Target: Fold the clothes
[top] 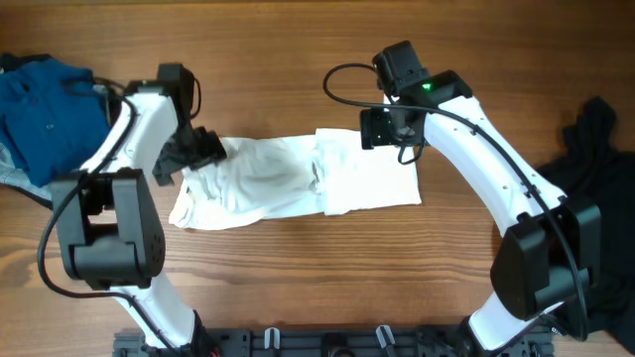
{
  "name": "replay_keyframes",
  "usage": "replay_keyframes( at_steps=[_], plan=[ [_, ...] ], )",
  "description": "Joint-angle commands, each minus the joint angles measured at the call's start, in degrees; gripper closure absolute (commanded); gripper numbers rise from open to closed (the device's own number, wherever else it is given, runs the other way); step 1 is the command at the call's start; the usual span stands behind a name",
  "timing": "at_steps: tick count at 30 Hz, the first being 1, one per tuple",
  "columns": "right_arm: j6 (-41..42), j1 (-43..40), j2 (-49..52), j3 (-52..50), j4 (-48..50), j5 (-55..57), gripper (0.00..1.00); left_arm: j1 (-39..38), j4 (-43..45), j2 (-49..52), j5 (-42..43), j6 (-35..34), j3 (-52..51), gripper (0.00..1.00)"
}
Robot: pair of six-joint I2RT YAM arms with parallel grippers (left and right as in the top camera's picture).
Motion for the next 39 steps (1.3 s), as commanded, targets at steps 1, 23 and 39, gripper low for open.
replay_keyframes(
  at_steps=[1, 23, 39],
  plan=[
    [1.25, 0.02, 0.26, 0.02, 0.02, 0.96, 0.15, 0.15, 7.37, -0.61, 1.25, 5.97, -8.04, 0.09],
    [2.32, -5.16, 0.35, 0.02, -0.7, 3.58, 0.15, 17.81, -5.92, -1.46, 5.01, 11.96, 12.07, 0.9],
    [0.59, -8.87, 0.35, 0.0, -3.02, 3.54, 0.14, -18.01, -12.07, -1.68, 22.84, 2.43, 17.92, 0.78]
  ],
)
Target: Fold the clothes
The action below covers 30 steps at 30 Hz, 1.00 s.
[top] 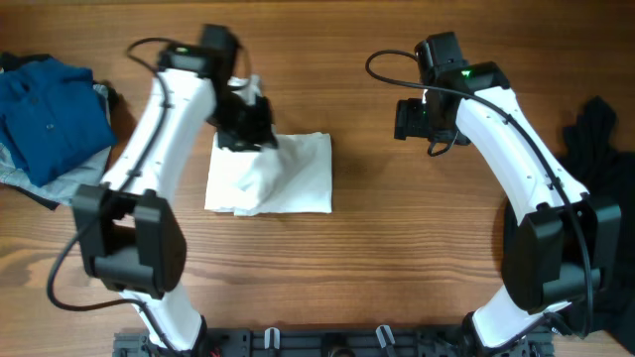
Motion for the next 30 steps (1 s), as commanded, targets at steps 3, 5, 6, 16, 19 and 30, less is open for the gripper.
replay_keyframes(
  at_steps=[3, 5, 6, 16, 19, 30],
  plan=[
    [-1.99, 0.02, 0.35, 0.0, -0.39, 0.37, 0.14, -8.46, 2.1, -0.17, -7.41, -5.11, 0.76, 0.78],
    [-2.03, 0.02, 0.35, 0.0, -0.39, -0.37, 0.14, -9.18, 2.51, -0.17, -7.74, -5.81, 0.76, 0.78],
    [-2.08, 0.02, 0.35, 0.0, -0.39, -1.49, 0.14, -9.14, 2.51, -0.17, -8.46, -5.81, 0.76, 0.8],
    [-23.98, 15.98, 0.59, 0.0, 5.46, -27.78, 0.14, 13.2, 2.93, -0.17, -17.35, -5.81, 0.66, 0.68],
    [-21.27, 25.79, 2.25, 0.0, 12.37, -22.8, 0.09, 19.21, 4.46, -0.15, -17.38, -5.75, -0.42, 0.61],
    [-4.79, 36.15, 11.89, 0.04, 26.08, -8.26, 0.37, 25.83, 6.14, -0.07, -17.33, -5.57, -2.89, 0.48]
  ],
)
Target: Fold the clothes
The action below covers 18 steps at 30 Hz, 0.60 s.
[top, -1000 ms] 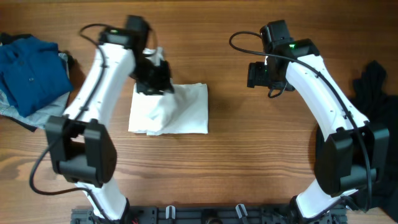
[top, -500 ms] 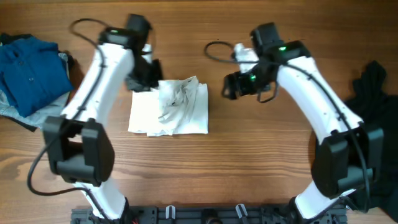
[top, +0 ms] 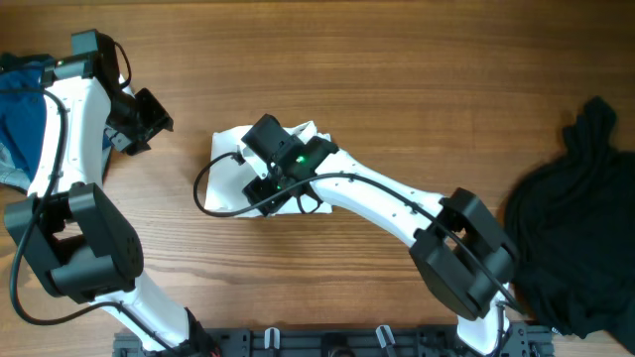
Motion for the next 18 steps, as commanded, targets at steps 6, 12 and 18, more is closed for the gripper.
replay_keyframes(
  at_steps=[6, 12, 18],
  plan=[
    [4.74, 0.52, 0.52, 0.09, 4.61, 4.0, 0.32, 0.09, 0.13, -0.04, -0.31, 0.28, -0.63, 0.47],
    [4.72, 1.77, 2.45, -0.02, 4.46, 1.68, 0.35, 0.09, 0.15, -0.04, -0.33, 0.28, -0.63, 0.47],
    [15.47, 0.17, -0.33, 0.0, -1.51, 15.37, 0.96, 0.09, 0.11, -0.04, -0.33, 0.28, -0.63, 0.47]
  ],
)
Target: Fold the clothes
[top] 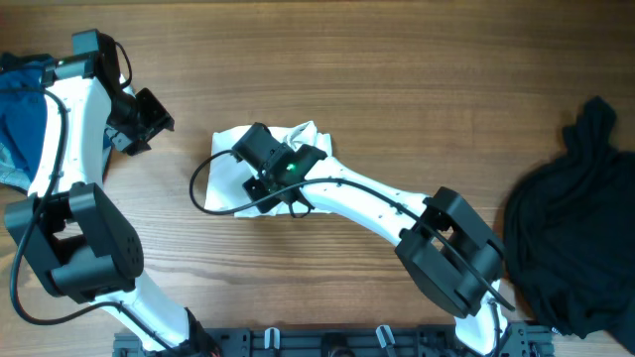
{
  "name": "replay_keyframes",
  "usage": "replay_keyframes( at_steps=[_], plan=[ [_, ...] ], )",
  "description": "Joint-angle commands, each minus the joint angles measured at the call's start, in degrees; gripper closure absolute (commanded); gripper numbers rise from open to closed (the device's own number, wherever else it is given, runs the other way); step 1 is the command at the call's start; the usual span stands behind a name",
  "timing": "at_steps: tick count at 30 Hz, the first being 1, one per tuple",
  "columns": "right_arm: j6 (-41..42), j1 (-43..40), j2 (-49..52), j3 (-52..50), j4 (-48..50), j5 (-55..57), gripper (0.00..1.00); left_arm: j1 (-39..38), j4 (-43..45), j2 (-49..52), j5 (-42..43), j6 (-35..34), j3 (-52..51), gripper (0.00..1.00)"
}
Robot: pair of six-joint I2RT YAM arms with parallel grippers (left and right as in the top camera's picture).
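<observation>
A folded white garment point(310, 139) lies on the wooden table left of the middle, its left and lower parts hidden under my right arm. My right gripper point(266, 177) is down on top of this garment, reaching in from the lower right. Its fingers are hidden by the wrist, so I cannot tell how they stand. My left gripper point(154, 117) hangs to the upper left of the garment, apart from it, with its fingers spread and nothing between them.
A pile of blue clothes point(18, 109) lies at the far left edge behind the left arm. A heap of black clothes point(571, 223) fills the right edge. A black cable point(203, 193) loops out from the right wrist.
My right gripper has shifted a little to the left over the white garment, and the garment's edges have shifted slightly. The left arm has not moved.
The white garment first lay stretched out long, my left gripper at its left end and my right at its upper middle. Then it was a folded square under my left gripper, the right arm off to the right. Later the left arm stood by the blue pile, the right gripper on the garment, as now.
</observation>
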Motion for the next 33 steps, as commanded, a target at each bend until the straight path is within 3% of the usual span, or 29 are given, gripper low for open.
replay_keyframes(
  at_steps=[1, 4, 7, 8, 9, 10, 11, 14, 15, 17, 19, 21, 30, 32, 33],
  plan=[
    [9.62, -2.51, -3.78, 0.0, -6.08, 12.63, 0.96, 0.09, 0.13, -0.04, -0.33, 0.28, -0.63, 0.46],
    [24.09, -6.62, -7.63, 0.0, -20.37, 25.16, 0.96, 0.09, 0.11, -0.04, -0.33, 0.28, -0.63, 0.46],
    [25.49, -9.11, -7.58, 0.0, -28.11, 21.62, 0.95, 0.09, 0.13, -0.04, -0.33, 0.28, -0.63, 0.47],
    [25.49, -9.4, -7.58, 0.0, -29.4, 20.57, 0.9, 0.09, 0.11, -0.04, -0.33, 0.28, -0.63, 0.46],
    [25.53, -9.42, -7.61, 0.0, -30.18, 20.44, 0.69, 0.09, -0.07, -0.04, -0.31, 0.28, -0.63, 0.46],
    [25.51, -9.42, -7.61, 0.0, -30.53, 20.39, 0.56, 0.09, -0.26, -0.04, -0.31, 0.28, -0.63, 0.47],
    [25.46, -9.42, -7.61, 0.0, -30.71, 20.39, 0.5, 0.09, -0.42, -0.04, -0.31, 0.28, -0.63, 0.47],
    [25.03, -9.6, -7.89, 0.13, -30.82, 21.84, 0.5, 0.09, -1.46, -0.04, -0.02, 0.31, -0.63, 0.46],
    [23.63, -9.88, -8.44, 0.61, -29.7, 21.99, 0.51, 0.09, -1.99, -0.04, 0.87, 0.33, -0.63, 0.46],
    [13.31, -10.16, -10.27, 1.79, -24.74, 20.5, 0.5, -0.17, -2.23, -0.04, 2.6, 0.33, -0.63, 0.46],
    [2.38, -10.36, -11.82, 2.01, -16.83, 14.62, 0.36, -1.95, -2.19, -0.04, 2.93, 0.33, -0.63, 0.46],
    [-5.42, -10.6, -10.27, 1.88, -12.98, 1.51, 0.36, -5.86, -0.44, -0.04, 2.89, 0.33, -1.62, 0.44],
    [-0.39, -14.08, -4.13, -0.52, -13.14, 5.27, 0.37, -15.52, 10.58, -0.02, 2.91, 0.28, -13.27, 0.42],
    [0.63, -16.06, -3.89, -0.52, -13.77, 4.39, 0.47, -17.31, 12.59, -0.02, 2.89, 0.26, -15.02, 0.41],
    [0.61, -16.87, -3.61, -0.55, -13.99, 2.23, 0.59, -18.14, 13.6, -0.02, 2.89, 0.26, -15.8, 0.41]
  ],
)
